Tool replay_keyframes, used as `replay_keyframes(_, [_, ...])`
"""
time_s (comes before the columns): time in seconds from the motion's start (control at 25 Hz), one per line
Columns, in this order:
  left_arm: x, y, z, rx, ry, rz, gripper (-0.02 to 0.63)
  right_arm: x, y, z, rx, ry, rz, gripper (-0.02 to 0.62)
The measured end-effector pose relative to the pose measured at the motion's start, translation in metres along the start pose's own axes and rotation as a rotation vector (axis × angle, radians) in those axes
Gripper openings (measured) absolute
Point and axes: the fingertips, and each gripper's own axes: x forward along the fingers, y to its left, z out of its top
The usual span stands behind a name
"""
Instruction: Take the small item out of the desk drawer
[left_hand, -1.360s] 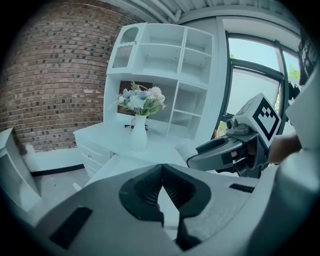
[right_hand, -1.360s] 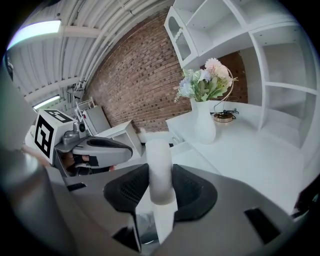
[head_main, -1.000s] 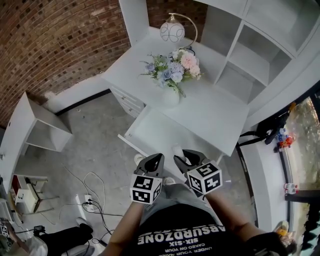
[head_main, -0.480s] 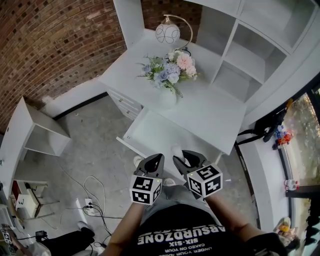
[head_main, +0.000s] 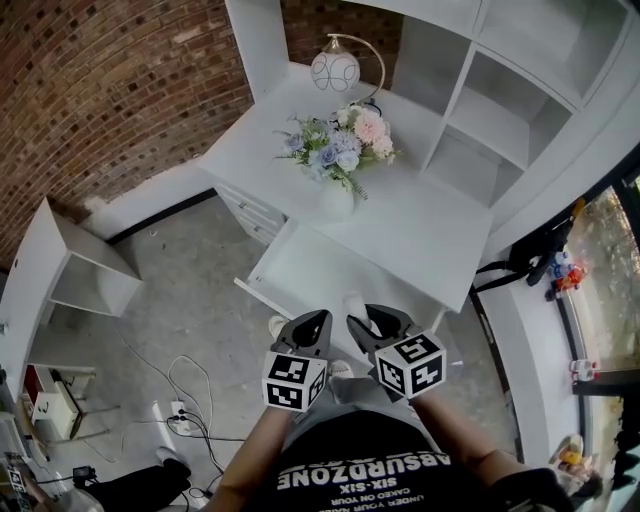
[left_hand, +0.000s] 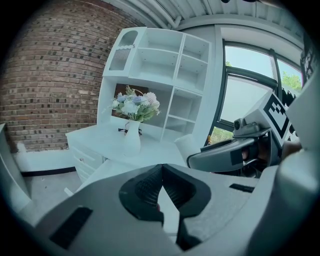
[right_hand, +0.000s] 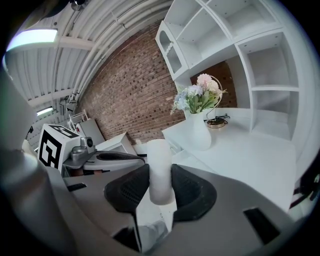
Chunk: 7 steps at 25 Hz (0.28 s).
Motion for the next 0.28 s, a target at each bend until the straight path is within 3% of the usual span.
replay_keyframes(0.28, [-0.0012, 0.0005, 0.0012, -0.005, -0.008, 0.0, 0.006, 0.0014, 0.0043, 0.0004, 0.005, 0.0, 0.01, 0.133])
